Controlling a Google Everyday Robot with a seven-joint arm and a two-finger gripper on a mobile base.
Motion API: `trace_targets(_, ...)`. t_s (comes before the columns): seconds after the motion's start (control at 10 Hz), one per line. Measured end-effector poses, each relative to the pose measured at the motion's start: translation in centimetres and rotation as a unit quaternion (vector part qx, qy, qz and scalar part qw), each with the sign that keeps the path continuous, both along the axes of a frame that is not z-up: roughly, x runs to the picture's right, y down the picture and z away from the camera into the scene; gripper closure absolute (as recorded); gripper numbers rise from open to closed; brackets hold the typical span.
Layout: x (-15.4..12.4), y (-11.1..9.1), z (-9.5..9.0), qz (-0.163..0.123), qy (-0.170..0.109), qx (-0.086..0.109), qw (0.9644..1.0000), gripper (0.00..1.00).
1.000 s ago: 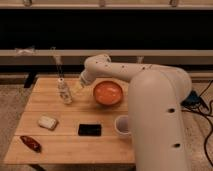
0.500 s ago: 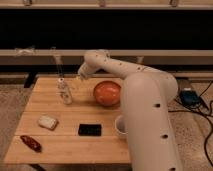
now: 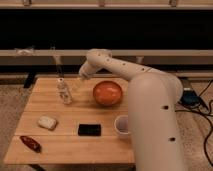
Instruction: Place the bottle in the ceramic bowl
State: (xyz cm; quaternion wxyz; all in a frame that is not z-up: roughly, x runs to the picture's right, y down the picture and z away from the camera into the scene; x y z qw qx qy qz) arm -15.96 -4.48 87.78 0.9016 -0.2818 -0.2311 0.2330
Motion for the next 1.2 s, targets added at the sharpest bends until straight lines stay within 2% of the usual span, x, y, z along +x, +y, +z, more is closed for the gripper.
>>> trace_targets(0.4, -1.6, 2.0, -1.5, -0.037, -0.020, 0.001, 0.9991, 0.20)
trace_targets(1.2, -5.6, 2.6, -2.2, -0.071, -0.055, 0.001, 0.9959, 0.20)
